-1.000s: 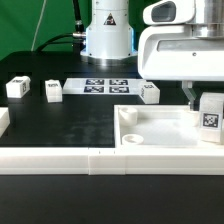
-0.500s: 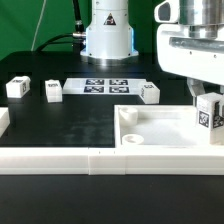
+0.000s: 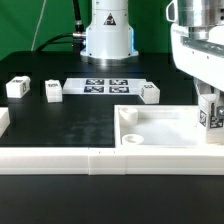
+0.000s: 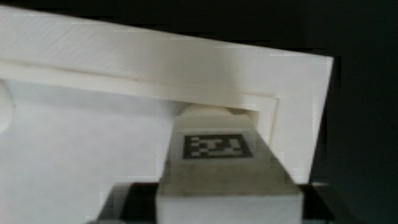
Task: Assemble one leg
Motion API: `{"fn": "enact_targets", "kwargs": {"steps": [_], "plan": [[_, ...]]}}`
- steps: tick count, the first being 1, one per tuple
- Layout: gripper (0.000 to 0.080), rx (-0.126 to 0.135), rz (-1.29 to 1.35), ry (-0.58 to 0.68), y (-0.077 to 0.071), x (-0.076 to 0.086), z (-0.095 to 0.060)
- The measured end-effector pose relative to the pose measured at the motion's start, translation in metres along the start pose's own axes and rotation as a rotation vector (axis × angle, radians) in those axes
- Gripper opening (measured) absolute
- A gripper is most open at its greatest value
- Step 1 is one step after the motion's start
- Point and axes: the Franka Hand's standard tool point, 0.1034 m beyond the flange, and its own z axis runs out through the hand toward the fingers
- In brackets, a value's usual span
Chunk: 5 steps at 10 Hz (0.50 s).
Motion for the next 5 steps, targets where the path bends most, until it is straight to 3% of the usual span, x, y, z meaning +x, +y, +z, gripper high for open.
{"fn": "enact_targets", "kwargs": {"steps": [1, 3, 5], "plan": [[0.0296, 0.0, -0.045, 0.0, 0.0, -0.0001, 0.0], [0.0622, -0.001, -0.106, 0.0, 0.0, 0.0002, 0.0], [0.0642, -0.006, -0.299, 0.011, -0.0001, -0.0008, 0.0004]]}}
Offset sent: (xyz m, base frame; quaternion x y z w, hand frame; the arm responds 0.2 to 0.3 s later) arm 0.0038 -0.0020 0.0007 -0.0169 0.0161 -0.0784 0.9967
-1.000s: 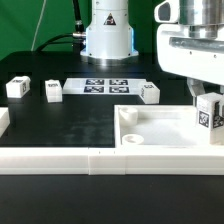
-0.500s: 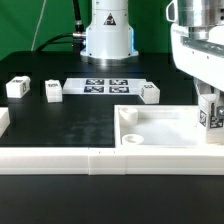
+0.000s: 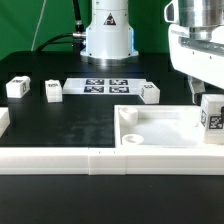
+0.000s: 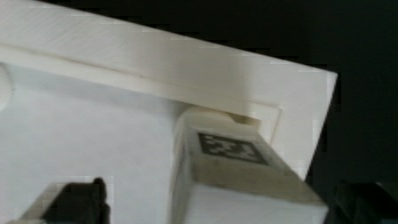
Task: Assemble one leg
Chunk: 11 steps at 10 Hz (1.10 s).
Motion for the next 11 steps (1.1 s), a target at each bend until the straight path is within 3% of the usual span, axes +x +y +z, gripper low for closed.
{"fn": "enact_targets", "kwargs": {"steps": [6, 11], "plan": [[0.0649, -0.049, -0.798, 0.016, -0.005, -0.0003, -0.0046], [0.0649, -0.061, -1.231, 0.015, -0.0069, 0.0029, -0.0036]]}}
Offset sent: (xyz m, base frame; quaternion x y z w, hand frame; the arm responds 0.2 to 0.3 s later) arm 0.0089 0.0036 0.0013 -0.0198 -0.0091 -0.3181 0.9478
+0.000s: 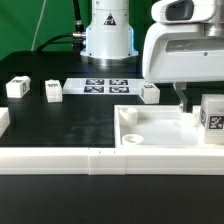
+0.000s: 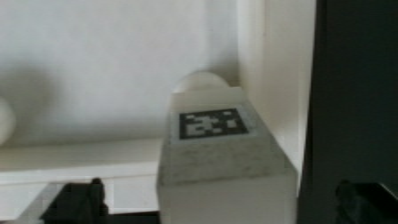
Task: Assemble one leg
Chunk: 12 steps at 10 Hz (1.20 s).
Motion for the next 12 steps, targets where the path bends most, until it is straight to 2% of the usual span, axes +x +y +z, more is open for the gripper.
{"fn": "enact_targets", "kwargs": {"steps": [1, 3, 4, 8, 12], "plan": [[0.0649, 0.0, 0.006, 0.0, -0.0001, 0.0, 0.0], [0.0374, 0.0, 0.007, 0.0, 0.0001, 0.0, 0.0], [0.029, 0.0, 0.007, 0.0, 0.0004, 0.0001, -0.0001], [0.029, 0.002, 0.075, 0.0, 0.0006, 0.0001, 0.0], [0.029, 0.011, 0.558, 0.027, 0.0048, -0.0011, 0.0004]]}}
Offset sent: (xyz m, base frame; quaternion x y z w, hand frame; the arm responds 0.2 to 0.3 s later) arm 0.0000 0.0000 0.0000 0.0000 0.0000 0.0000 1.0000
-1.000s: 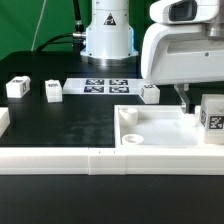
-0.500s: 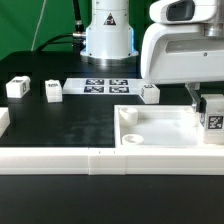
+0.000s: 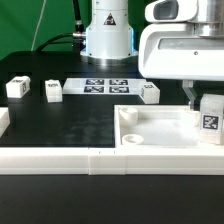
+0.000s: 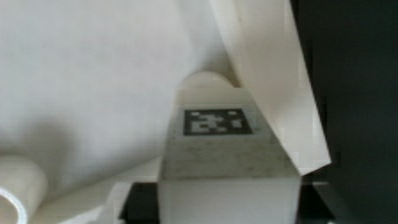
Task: Assemble one leg
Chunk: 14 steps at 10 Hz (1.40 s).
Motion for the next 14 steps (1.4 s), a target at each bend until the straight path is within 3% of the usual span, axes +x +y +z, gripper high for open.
{"fn": "enact_targets", "kwargs": {"steps": [6, 11, 14], "plan": [[0.0291, 0.028, 0.713, -0.03, 0.0034, -0.005, 0.0004], [0.0291, 0.036, 1.201, -0.05, 0.0008, -0.007, 0.001], [0.0291, 0.038, 1.346, -0.055, 0.0003, -0.0067, 0.001]]}}
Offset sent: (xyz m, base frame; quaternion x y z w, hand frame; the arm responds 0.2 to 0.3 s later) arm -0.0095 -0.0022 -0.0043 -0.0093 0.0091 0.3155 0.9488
